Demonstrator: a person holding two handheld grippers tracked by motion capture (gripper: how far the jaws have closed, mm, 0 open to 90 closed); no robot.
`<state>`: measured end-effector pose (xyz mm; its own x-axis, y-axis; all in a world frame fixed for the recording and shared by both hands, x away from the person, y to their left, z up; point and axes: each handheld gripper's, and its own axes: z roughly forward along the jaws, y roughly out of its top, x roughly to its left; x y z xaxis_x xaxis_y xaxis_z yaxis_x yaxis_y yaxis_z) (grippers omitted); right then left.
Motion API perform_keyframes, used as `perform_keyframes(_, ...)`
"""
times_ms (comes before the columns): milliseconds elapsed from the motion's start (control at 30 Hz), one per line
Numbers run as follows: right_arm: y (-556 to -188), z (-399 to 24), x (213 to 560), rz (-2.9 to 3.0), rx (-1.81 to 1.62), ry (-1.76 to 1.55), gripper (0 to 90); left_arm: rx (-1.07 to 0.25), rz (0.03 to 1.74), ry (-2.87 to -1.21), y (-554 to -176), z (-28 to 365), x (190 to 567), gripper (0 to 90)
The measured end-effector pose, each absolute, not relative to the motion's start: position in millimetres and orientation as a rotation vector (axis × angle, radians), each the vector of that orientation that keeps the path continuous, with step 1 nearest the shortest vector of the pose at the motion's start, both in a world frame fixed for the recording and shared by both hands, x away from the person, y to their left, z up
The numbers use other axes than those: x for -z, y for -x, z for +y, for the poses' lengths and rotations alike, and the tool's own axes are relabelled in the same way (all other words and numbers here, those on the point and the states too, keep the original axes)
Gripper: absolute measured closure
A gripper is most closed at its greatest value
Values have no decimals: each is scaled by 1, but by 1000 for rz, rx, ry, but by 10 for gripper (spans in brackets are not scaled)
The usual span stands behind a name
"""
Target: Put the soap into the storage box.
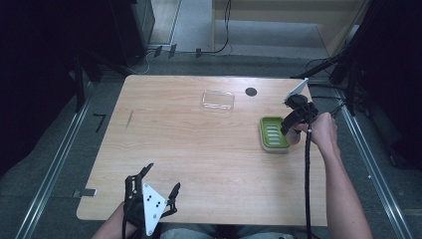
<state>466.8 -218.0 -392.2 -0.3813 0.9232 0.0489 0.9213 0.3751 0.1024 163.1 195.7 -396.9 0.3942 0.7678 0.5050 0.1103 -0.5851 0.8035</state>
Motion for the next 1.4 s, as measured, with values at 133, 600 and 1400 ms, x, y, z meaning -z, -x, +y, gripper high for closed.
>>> perform_keyframes(133, -469, -217, 393, 2585, -187, -1749, 342, -1213, 750, -1962, -163, 195, 397, 140)
perform_keyframes(600, -476, -199, 395, 2601, -206, -1737, 342, -1212, 750, -1959, -163, 196, 397, 140)
perform_keyframes(1400, -485, -187, 422, 2578, -198, -1823, 341, -1216, 748, -1956, -162, 196, 397, 140)
